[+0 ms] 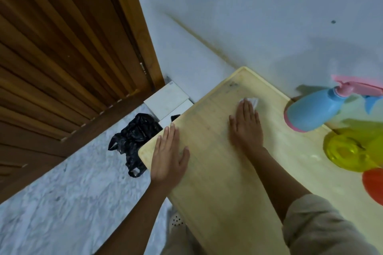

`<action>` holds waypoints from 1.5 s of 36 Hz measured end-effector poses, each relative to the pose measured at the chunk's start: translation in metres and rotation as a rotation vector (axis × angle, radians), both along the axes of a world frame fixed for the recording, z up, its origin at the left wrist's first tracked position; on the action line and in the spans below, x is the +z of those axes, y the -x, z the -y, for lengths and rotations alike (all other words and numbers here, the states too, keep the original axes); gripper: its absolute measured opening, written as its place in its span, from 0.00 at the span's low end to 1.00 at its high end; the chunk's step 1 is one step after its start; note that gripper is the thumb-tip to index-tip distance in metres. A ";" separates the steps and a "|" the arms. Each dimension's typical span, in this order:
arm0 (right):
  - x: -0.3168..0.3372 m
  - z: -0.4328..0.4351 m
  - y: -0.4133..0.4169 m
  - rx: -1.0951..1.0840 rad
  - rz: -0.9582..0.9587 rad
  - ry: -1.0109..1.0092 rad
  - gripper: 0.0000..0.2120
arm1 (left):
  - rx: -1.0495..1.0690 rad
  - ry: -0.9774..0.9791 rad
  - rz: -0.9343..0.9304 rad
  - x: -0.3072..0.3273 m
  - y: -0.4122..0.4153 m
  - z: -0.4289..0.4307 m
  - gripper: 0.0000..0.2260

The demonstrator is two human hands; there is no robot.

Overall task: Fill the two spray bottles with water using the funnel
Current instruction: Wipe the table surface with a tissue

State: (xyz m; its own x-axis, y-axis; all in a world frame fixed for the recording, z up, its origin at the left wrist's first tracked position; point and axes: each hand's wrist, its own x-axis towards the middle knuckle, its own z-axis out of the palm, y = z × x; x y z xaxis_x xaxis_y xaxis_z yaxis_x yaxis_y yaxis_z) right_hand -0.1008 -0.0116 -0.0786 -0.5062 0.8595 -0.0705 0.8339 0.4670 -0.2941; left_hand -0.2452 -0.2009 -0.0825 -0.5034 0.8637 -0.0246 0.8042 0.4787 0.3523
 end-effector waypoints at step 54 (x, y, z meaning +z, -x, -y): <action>0.003 -0.042 -0.001 -0.205 -0.023 0.057 0.32 | 0.005 -0.007 0.057 0.000 0.002 0.000 0.30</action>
